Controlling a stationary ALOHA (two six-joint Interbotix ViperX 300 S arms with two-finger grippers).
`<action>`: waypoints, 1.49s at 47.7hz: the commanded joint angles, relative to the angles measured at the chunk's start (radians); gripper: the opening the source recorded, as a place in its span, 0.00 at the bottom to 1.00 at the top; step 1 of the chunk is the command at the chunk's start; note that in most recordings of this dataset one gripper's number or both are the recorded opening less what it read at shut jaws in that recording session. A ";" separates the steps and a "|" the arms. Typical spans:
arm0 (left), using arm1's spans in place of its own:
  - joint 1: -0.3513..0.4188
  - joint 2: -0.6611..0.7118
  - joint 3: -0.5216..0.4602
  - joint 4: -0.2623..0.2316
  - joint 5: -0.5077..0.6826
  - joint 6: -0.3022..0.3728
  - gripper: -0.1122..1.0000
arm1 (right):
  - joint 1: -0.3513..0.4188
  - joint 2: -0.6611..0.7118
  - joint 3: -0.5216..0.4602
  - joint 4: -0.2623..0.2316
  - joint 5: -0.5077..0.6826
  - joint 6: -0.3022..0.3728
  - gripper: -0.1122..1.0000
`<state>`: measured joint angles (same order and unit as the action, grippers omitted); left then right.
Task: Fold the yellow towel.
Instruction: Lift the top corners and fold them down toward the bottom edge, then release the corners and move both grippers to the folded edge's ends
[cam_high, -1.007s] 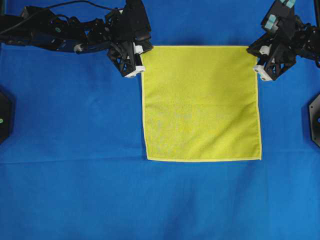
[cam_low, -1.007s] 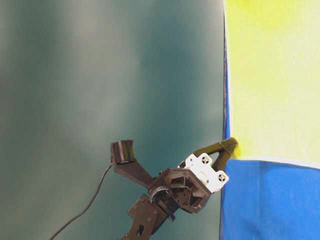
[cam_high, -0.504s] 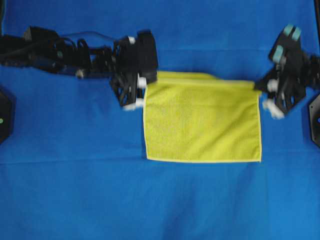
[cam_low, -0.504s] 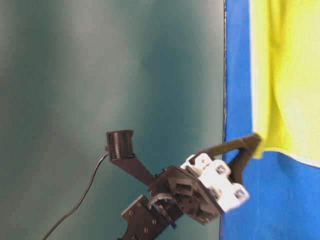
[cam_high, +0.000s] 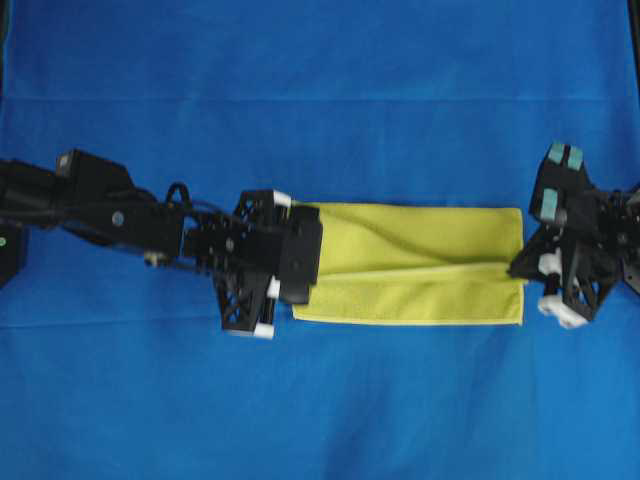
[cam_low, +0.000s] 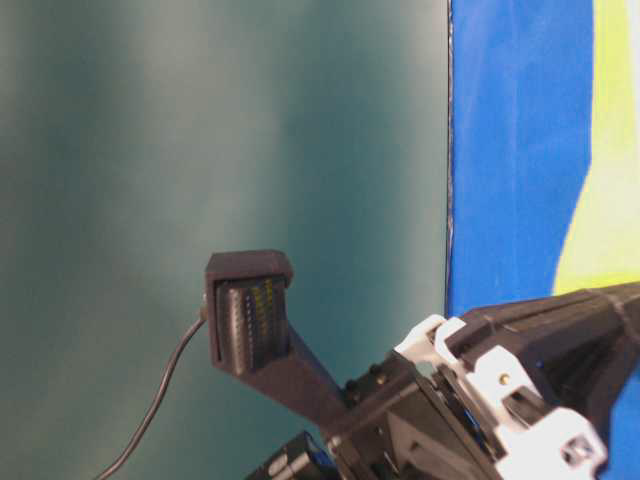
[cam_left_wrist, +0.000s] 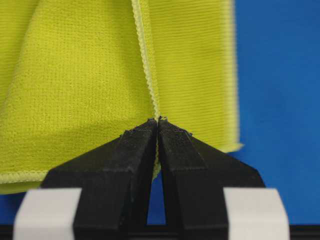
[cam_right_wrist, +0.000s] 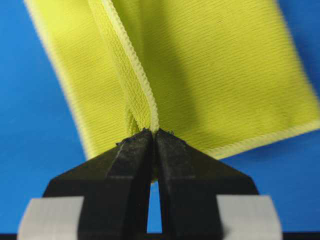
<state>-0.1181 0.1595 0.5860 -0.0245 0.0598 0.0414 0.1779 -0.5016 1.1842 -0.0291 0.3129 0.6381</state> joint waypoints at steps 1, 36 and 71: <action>-0.025 -0.011 -0.018 0.000 -0.003 -0.020 0.11 | 0.043 0.011 -0.014 0.002 -0.015 0.020 0.12; -0.058 0.003 -0.040 -0.002 -0.017 -0.043 0.13 | 0.087 0.101 -0.060 0.002 -0.052 0.037 0.31; 0.115 -0.063 -0.063 0.000 0.020 0.037 0.75 | -0.144 -0.072 -0.077 -0.255 0.132 0.035 0.64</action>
<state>-0.0307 0.1258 0.5446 -0.0245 0.0844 0.0660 0.0920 -0.5706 1.1167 -0.2439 0.4249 0.6750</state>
